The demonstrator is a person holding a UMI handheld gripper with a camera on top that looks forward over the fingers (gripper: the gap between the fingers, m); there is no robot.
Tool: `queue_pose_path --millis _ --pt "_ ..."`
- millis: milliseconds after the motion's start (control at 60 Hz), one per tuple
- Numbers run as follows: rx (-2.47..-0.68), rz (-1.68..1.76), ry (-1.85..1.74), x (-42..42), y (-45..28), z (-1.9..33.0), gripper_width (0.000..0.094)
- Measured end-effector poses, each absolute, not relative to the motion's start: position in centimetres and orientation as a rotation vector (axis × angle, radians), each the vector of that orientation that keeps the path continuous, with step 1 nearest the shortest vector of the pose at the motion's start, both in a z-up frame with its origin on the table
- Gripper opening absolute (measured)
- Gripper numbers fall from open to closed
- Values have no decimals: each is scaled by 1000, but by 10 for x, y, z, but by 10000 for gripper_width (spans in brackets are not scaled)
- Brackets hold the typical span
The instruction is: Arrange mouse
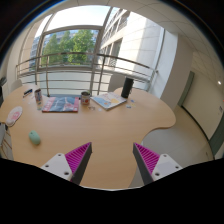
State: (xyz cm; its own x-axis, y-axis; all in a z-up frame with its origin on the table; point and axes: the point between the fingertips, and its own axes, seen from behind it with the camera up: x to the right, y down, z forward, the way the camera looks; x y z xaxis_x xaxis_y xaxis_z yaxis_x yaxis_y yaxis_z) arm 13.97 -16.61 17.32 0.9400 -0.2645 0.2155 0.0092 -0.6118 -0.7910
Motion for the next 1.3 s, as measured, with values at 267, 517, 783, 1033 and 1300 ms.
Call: queue_pose_path --millis 267,517,783,1033,1300 --pt "-2249 -425 222 80 -258 139 847" --pt "-2344 -312 142 -29 -283 81 849" --pt "-2309 -181 2 -133 -177 40 852" --pt "-2324 -129 -76 -181 -73 -1 850" --pt "-2337 -92 -75 -186 -4 -15 844"
